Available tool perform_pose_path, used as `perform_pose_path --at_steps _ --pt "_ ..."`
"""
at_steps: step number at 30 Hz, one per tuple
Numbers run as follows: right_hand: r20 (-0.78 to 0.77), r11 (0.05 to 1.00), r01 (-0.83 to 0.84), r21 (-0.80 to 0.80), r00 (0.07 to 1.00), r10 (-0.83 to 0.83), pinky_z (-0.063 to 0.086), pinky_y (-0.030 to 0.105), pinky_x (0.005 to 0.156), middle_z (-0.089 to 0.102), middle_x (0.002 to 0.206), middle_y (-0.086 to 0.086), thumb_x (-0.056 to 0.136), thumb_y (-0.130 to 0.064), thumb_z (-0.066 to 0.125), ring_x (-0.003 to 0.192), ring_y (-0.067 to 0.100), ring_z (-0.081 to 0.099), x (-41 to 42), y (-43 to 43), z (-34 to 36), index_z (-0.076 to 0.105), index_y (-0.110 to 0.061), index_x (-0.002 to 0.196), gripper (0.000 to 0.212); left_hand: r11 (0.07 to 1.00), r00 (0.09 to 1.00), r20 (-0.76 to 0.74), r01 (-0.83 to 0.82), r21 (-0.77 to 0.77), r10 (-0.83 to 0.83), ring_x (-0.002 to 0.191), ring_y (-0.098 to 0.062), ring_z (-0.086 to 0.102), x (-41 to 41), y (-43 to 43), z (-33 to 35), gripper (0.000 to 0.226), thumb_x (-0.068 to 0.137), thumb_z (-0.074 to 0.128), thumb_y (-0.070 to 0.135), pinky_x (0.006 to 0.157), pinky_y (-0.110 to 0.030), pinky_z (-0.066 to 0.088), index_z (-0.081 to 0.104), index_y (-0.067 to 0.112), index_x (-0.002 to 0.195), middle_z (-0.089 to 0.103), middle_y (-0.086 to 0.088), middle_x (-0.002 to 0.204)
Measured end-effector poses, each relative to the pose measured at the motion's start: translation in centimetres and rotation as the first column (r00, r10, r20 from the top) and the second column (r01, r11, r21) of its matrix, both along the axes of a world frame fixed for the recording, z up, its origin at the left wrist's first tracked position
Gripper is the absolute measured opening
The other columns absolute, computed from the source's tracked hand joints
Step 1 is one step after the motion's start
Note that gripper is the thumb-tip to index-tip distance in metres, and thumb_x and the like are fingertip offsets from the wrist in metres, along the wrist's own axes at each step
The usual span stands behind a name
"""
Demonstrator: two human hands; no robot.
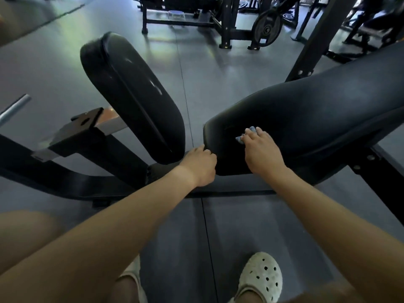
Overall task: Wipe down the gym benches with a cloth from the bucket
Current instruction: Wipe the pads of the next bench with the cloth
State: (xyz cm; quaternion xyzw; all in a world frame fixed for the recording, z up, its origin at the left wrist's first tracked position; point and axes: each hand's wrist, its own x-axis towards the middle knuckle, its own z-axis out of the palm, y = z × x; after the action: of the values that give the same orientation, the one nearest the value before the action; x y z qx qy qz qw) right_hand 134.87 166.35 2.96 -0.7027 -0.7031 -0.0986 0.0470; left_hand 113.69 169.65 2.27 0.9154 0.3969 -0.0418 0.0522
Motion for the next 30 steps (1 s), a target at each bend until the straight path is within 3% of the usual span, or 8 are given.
perform_pose_path --at_steps 5,10,13,17,20,22,26,30 --pt "-0.337 0.998 -0.028 0.053 0.94 0.045 0.05 0.042 0.092 0.061 0.124 0.006 0.1 -0.01 0.046 0.112 0.029 0.057 -3.6 1.8 1.3 0.067 -0.014 0.123 0.032 0.974 0.992 -0.077 0.109 0.2 -0.095 0.12 -0.029 0.05 -3.4 -0.4 2.7 0.036 0.102 0.042 0.032 0.107 -0.042 0.037 0.073 0.015 0.11 0.063 -0.008 0.118" --pt "-0.615 0.992 -0.078 0.103 0.779 0.125 0.054 0.042 0.086 0.056 0.113 0.005 0.102 -0.025 0.052 0.093 0.024 0.061 -9.5 4.6 4.1 0.069 -0.02 0.119 0.025 0.883 0.99 -0.072 0.141 0.448 -0.121 0.123 -0.028 0.051 -8.5 0.5 6.0 0.032 0.097 0.046 0.027 0.111 -0.043 0.033 0.076 0.02 0.106 0.068 -0.003 0.114" --pt "-0.766 0.982 -0.107 0.155 0.615 0.188 0.06 0.042 0.069 0.062 0.106 0.005 0.102 -0.018 0.051 0.076 0.022 0.066 -13.3 6.0 6.2 0.069 -0.018 0.114 0.022 0.831 0.994 -0.012 0.094 0.548 -0.105 0.122 -0.027 0.052 -10.9 0.7 7.9 0.031 0.098 0.047 0.028 0.109 -0.043 0.034 0.078 0.023 0.099 0.069 0.0 0.111" --pt "-0.882 0.961 0.012 0.275 0.402 0.247 0.048 0.028 0.069 0.069 0.094 -0.007 0.099 -0.025 0.056 0.085 0.012 0.064 -17.0 7.4 8.0 0.072 -0.023 0.107 0.018 0.761 0.998 0.023 0.027 0.648 -0.055 0.124 -0.025 0.049 -13.0 0.9 9.7 0.024 0.094 0.058 0.04 0.115 -0.044 0.03 0.076 0.025 0.098 0.065 0.003 0.114" --pt "-0.95 0.952 0.112 0.285 0.165 0.265 0.052 0.024 0.067 0.07 0.09 -0.006 0.096 -0.034 0.059 0.077 0.005 0.065 -18.6 7.8 8.2 0.071 -0.025 0.097 0.014 0.748 0.998 0.054 -0.011 0.664 -0.033 0.129 -0.024 0.047 -13.8 1.2 10.3 0.025 0.091 0.066 0.047 0.124 -0.045 0.021 0.074 0.027 0.104 0.063 0.004 0.12" --pt "-0.957 0.939 0.186 0.29 0.072 0.281 0.056 0.03 0.075 0.07 0.091 -0.007 0.095 -0.031 0.059 0.081 0.006 0.065 -19.4 7.6 7.5 0.07 -0.025 0.095 0.013 0.757 0.997 0.074 -0.024 0.653 -0.032 0.128 -0.023 0.047 -14.1 1.4 10.2 0.026 0.09 0.069 0.048 0.125 -0.044 0.017 0.074 0.027 0.104 0.063 0.005 0.12" --pt "-0.953 0.931 0.205 0.302 0.084 0.29 0.054 0.028 0.091 0.069 0.106 -0.015 0.097 -0.02 0.057 0.098 -0.001 0.063 -21.1 6.0 3.8 0.072 -0.024 0.107 0.019 0.773 0.984 0.175 -0.094 0.627 -0.023 0.127 -0.02 0.048 -13.9 1.5 10.0 0.02 0.087 0.073 0.043 0.127 -0.04 0.012 0.075 0.028 0.1 0.063 0.007 0.117" --pt "-0.918 0.919 0.109 0.38 0.17 0.359 0.042 0.007 0.096 0.062 0.126 -0.022 0.1 -0.013 0.056 0.111 -0.015 0.055 -21.1 5.5 0.9 0.069 -0.023 0.125 0.029 0.793 0.978 0.207 -0.098 0.601 -0.036 0.126 -0.018 0.049 -13.9 1.6 10.1 0.017 0.086 0.075 0.043 0.127 -0.039 0.012 0.075 0.031 0.098 0.064 0.009 0.116"
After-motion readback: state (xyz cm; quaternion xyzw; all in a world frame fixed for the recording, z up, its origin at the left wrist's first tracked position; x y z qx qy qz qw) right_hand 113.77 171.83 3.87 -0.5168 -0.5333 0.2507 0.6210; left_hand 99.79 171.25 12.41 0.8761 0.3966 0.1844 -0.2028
